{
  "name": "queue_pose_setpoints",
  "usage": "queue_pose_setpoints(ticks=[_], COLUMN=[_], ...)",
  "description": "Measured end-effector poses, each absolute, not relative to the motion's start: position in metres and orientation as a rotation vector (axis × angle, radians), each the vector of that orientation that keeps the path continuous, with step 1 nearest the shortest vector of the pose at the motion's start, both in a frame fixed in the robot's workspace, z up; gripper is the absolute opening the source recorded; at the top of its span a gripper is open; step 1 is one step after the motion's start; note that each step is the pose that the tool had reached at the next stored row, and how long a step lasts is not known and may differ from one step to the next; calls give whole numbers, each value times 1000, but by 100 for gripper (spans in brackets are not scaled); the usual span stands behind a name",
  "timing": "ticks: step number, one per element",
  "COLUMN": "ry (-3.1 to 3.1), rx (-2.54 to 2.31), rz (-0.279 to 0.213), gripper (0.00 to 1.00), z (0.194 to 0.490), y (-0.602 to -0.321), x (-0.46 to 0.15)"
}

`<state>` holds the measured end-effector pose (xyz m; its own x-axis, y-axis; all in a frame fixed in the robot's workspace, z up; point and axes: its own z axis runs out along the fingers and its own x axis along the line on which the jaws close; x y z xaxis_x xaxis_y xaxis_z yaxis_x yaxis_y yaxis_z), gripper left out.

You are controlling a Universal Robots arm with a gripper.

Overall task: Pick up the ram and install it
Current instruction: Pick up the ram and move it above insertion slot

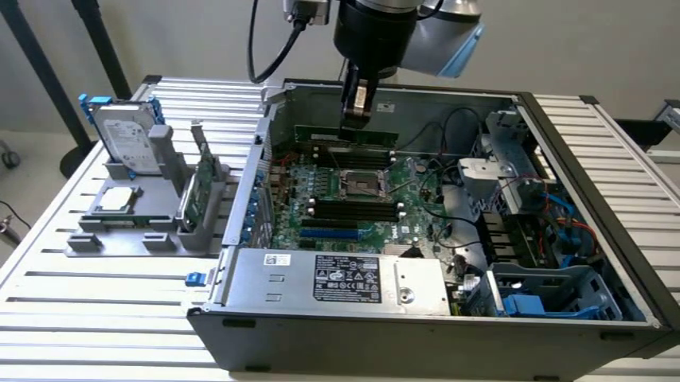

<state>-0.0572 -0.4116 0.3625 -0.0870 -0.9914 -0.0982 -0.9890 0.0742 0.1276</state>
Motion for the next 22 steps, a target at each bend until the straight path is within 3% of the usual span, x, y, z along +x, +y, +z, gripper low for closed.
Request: queue_pose_setpoints(ticks=[12, 22], ry=[-2270, -2271], rx=[2085, 2066], rz=[-181, -151], gripper=[14, 14], z=[357, 346], y=[-380, -378], x=[-51, -46])
